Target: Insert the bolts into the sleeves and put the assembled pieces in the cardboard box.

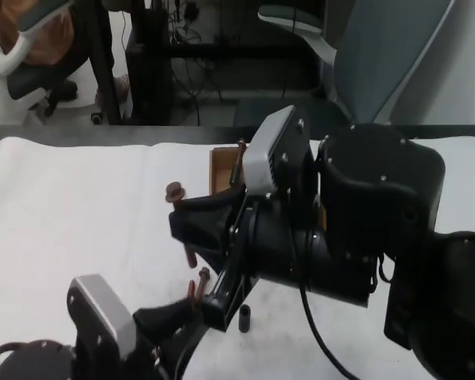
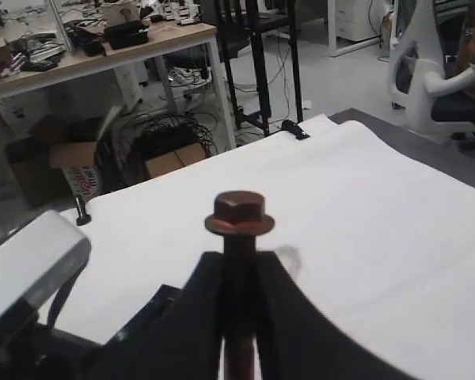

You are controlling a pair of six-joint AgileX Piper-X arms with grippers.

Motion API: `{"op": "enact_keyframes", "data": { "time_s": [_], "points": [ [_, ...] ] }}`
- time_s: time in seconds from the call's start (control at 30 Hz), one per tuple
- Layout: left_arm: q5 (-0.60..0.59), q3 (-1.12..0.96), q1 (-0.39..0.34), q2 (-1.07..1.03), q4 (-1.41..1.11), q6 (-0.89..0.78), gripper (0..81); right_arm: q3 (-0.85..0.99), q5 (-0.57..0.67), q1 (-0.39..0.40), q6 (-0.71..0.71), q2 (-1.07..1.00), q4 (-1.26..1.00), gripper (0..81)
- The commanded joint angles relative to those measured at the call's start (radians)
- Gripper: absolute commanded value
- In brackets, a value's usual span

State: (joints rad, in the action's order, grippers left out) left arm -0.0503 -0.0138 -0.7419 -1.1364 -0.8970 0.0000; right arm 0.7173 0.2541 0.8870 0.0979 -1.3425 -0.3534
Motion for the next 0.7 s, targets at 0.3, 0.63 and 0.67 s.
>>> {"op": "enact_keyframes", "data": {
  "time_s": [0.3,0.63,0.67],
  "points": [
    [0.045,-0.079,-0.004,-0.065,-0.146,0.008,1.8,0.001,-0.059,0.004,-0.029,0.014,-0.018,0.4],
    [0.057,-0.079,-0.004,-0.065,-0.253,-0.029,1.8,0.001,-0.138,0.004,-0.081,0.014,-0.026,0.4],
    [0.057,-0.079,-0.004,-0.065,-0.253,-0.043,1.8,0.001,-0.143,0.004,-0.081,0.014,-0.027,0.4]
  ]
}}
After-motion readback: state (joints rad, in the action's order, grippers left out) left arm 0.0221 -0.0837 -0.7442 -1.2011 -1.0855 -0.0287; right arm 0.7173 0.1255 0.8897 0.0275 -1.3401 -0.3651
